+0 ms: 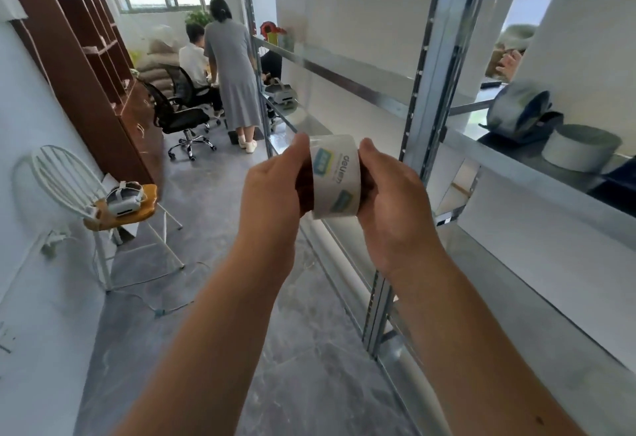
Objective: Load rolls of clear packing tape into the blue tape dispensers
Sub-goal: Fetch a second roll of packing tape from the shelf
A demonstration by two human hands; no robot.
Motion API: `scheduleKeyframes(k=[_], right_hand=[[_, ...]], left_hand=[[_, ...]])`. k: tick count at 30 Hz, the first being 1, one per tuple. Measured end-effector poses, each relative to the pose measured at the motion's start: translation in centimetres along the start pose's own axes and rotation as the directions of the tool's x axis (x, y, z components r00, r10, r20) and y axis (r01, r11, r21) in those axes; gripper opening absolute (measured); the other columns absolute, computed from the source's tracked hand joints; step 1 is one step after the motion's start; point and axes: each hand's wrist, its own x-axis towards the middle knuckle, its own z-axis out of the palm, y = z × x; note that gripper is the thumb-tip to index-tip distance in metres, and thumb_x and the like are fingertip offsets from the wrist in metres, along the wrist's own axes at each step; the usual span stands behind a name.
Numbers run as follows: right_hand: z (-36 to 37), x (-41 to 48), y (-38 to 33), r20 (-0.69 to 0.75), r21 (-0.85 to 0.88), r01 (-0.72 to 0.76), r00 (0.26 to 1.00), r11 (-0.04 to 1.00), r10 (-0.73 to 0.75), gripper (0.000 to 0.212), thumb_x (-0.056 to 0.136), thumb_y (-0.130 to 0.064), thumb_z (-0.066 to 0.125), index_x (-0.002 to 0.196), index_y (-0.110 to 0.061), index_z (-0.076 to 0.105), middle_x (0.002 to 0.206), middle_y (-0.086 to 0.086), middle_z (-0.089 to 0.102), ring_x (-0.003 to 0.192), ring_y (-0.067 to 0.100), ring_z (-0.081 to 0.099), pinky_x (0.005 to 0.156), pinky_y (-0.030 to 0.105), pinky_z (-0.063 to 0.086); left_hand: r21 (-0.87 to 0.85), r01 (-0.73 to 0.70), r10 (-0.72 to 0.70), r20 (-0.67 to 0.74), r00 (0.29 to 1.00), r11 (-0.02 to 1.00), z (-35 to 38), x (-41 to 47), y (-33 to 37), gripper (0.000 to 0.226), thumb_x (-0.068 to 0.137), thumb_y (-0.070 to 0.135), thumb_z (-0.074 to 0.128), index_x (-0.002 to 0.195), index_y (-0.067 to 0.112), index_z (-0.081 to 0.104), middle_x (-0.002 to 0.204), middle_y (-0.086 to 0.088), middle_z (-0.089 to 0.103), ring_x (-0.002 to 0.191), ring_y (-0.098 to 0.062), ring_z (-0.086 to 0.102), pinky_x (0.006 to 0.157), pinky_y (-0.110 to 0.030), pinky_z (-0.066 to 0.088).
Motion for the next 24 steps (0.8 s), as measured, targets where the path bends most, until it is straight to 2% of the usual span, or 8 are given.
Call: scheduleKeyframes(k=[4,8,10,14,16,19,22,24], right_hand=[[-2.4,4.8,-1.0,-0.072,-0.031,0.054,0.996,0.998,-0.056,0.047,0.090,-0.051,0.056,0.101,-0.011,0.077,0.108,0.029,0.071,0.109,0.051,0.066,0.090,0.069,0.053],[-5.4,8.8,-2.3,-0.136,-0.072,0.103,0.984,0.992,-0.112,0.044,0.089,-0.050,0.057,0.102,-0.013,0.077,0.109,0.026,0.071,0.109,0.047,0.067,0.092,0.061,0.057],[-7.2,9.8,-3.1,-0.188,-0.097,0.122,0.972,0.988,-0.139,0.045,0.091,-0.049,0.057,0.106,-0.012,0.077,0.111,0.024,0.072,0.109,0.045,0.069,0.095,0.063,0.056],[-11.2,10.1,-4.6,-0.327,-0.076,0.162,0.928,0.984,-0.178,0.031,0.100,-0.036,0.058,0.101,-0.012,0.079,0.109,0.022,0.076,0.110,0.042,0.070,0.100,0.061,0.056],[-13.0,9.7,-5.6,-0.382,-0.097,0.183,0.901,0.978,-0.207,0.023,0.101,-0.027,0.061,0.092,-0.016,0.080,0.103,0.017,0.078,0.104,0.036,0.074,0.093,0.051,0.060],[-15.0,8.7,-7.1,-0.465,-0.193,0.214,0.840,0.958,-0.281,0.019,0.099,-0.020,0.064,0.088,-0.022,0.080,0.093,0.002,0.081,0.092,0.020,0.077,0.083,0.038,0.063],[-16.3,7.4,-8.4,-0.572,-0.313,0.210,0.737,0.926,-0.360,0.013,0.098,-0.023,0.067,0.094,-0.023,0.079,0.097,0.001,0.081,0.099,0.026,0.076,0.090,0.051,0.063],[-16.8,6.5,-9.1,-0.633,-0.372,0.217,0.652,0.903,-0.417,0.014,0.097,-0.023,0.068,0.090,-0.021,0.080,0.094,0.005,0.081,0.096,0.032,0.076,0.088,0.057,0.062]], left_hand=[[0.026,0.005,-0.007,0.096,0.995,1.000,3.6,4.8,-0.4,0.041,0.102,0.040,0.060,0.076,0.021,0.085,0.095,-0.013,0.083,0.095,-0.035,0.080,0.097,-0.062,0.059],[0.017,-0.042,0.039,0.175,0.984,0.999,7.7,8.6,-0.7,0.043,0.104,0.039,0.059,0.072,0.026,0.085,0.094,-0.014,0.082,0.097,-0.037,0.079,0.098,-0.061,0.059],[0.003,-0.041,0.040,0.233,0.972,0.999,10.2,9.6,-1.2,0.044,0.104,0.040,0.058,0.073,0.024,0.085,0.094,-0.013,0.083,0.097,-0.036,0.079,0.098,-0.059,0.060],[-0.019,-0.017,0.022,0.379,0.925,1.000,15.4,10.7,-2.6,0.044,0.105,0.038,0.057,0.074,0.020,0.082,0.084,-0.007,0.082,0.082,-0.025,0.081,0.078,-0.040,0.066],[-0.060,0.015,0.015,0.462,0.887,0.998,18.0,11.0,-3.0,0.045,0.105,0.035,0.057,0.071,0.020,0.081,0.080,-0.007,0.082,0.077,-0.022,0.080,0.069,-0.033,0.065],[-0.109,0.078,0.001,0.584,0.812,0.991,21.5,11.3,-3.6,0.041,0.105,0.032,0.058,0.074,0.019,0.082,0.086,-0.009,0.083,0.082,-0.025,0.081,0.071,-0.035,0.066],[-0.156,0.134,0.014,0.698,0.716,0.979,24.6,11.0,-4.2,0.039,0.106,0.031,0.058,0.079,0.019,0.083,0.092,-0.011,0.083,0.091,-0.029,0.080,0.081,-0.044,0.066],[-0.153,0.174,0.007,0.769,0.640,0.973,26.4,10.5,-4.4,0.043,0.105,0.029,0.059,0.071,0.024,0.083,0.087,-0.005,0.082,0.090,-0.026,0.079,0.085,-0.046,0.064]])
